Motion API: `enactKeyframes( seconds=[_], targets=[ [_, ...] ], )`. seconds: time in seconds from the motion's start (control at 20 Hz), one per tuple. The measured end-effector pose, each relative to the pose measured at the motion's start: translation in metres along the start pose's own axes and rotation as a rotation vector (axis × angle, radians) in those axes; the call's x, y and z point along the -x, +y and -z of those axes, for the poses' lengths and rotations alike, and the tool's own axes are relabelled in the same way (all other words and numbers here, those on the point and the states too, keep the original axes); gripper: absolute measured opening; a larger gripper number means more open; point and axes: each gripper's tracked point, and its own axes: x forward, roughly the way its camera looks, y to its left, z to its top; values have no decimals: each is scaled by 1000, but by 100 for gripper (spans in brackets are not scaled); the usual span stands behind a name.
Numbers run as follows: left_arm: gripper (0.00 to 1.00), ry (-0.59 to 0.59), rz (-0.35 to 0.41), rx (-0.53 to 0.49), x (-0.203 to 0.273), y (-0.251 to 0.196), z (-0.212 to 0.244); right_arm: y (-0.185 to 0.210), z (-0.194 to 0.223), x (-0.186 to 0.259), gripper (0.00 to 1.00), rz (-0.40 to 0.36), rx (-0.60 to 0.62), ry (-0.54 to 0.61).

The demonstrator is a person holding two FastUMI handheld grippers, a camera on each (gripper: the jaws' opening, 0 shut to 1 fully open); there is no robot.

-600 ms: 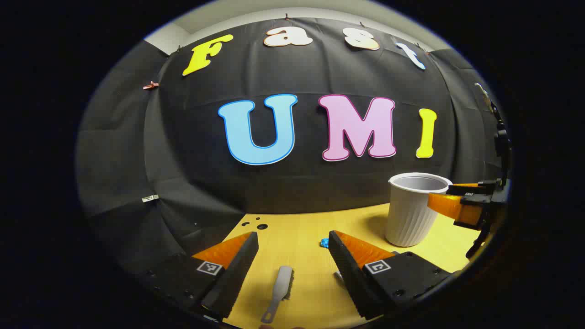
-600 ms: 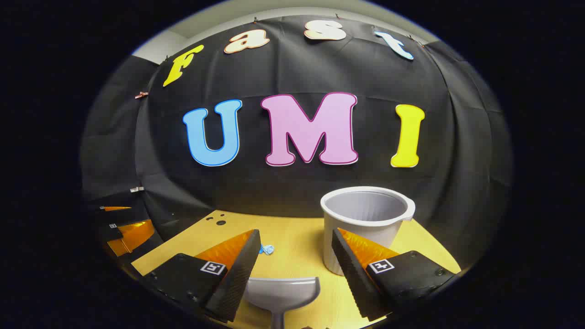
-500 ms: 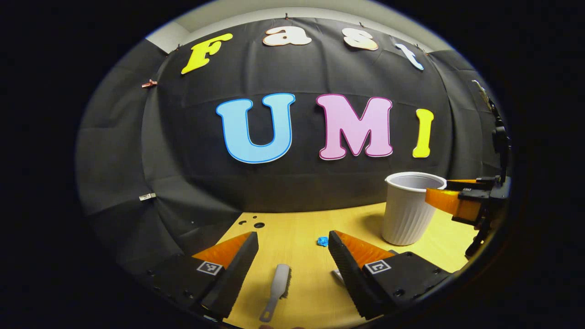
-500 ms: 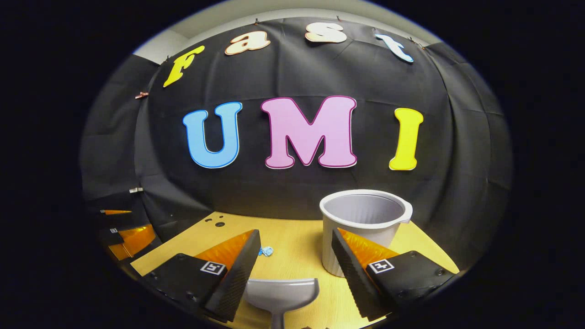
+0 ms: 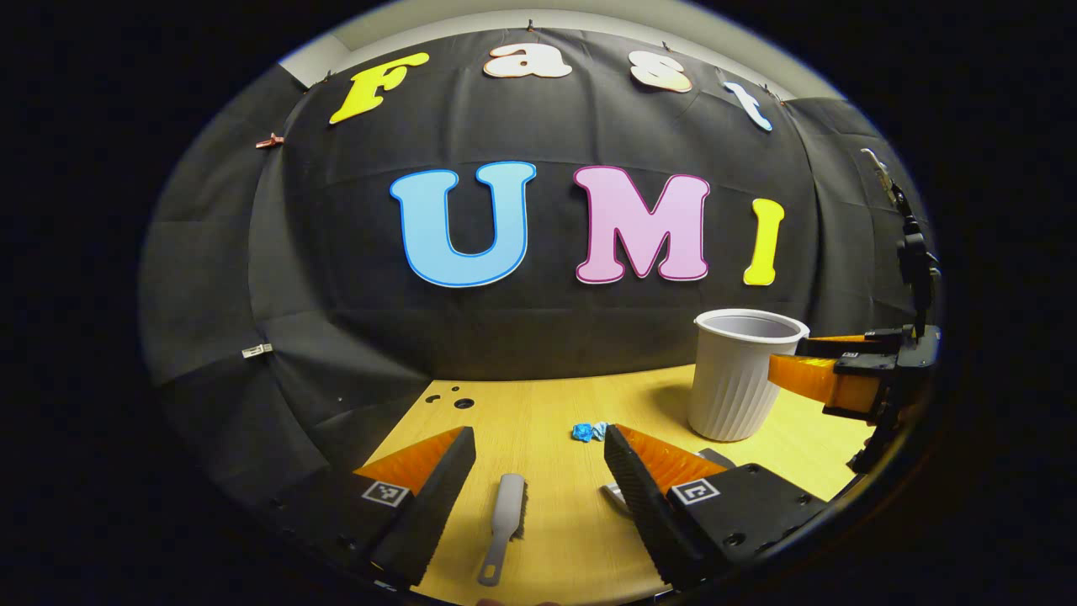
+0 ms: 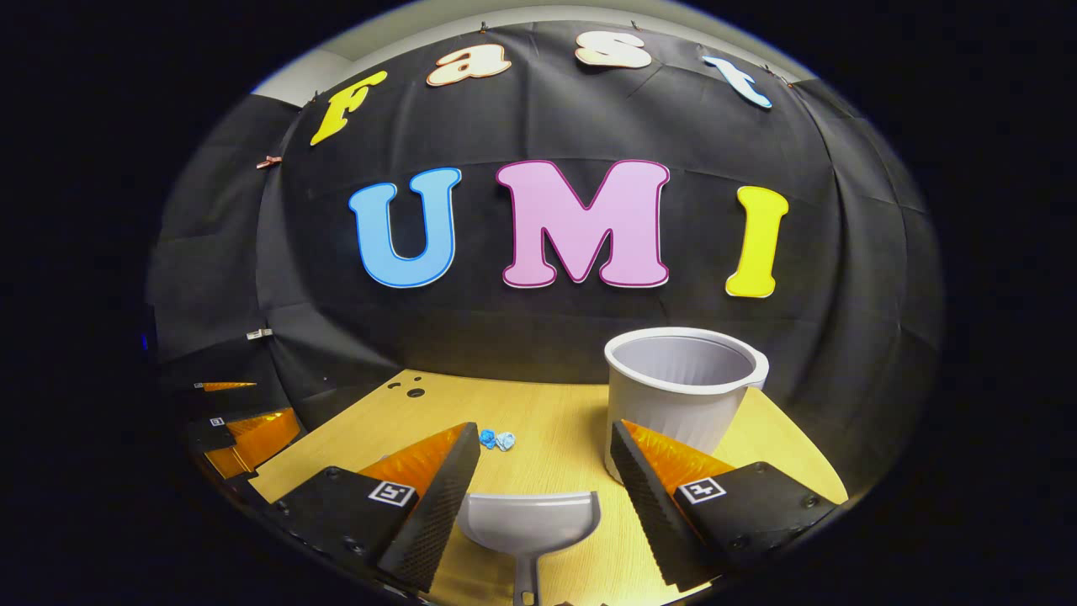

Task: Pick up the small broom and dustpan from the desktop, sweep the trash into the dustpan with the broom, and then empty the trash into the garbage bin.

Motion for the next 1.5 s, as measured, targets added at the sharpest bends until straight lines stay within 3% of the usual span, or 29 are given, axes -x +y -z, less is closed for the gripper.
enactKeyframes(
  seconds=[0.25, 0.55, 1.2, 1.5],
  targets=[
    [97, 44, -11, 14, -2, 9, 16, 0, 4, -4, 97, 6, 0, 20],
    [97, 202, -32, -17, -16, 23, 60, -7, 15, -11, 97, 32, -11, 50],
    [98, 736, 45, -85, -44, 47, 203, -23, 53, -26, 97, 48, -21, 122],
    [98, 939, 57, -57, -59, 56, 246, -30, 85, -23, 97, 80, -80, 193]
  ],
)
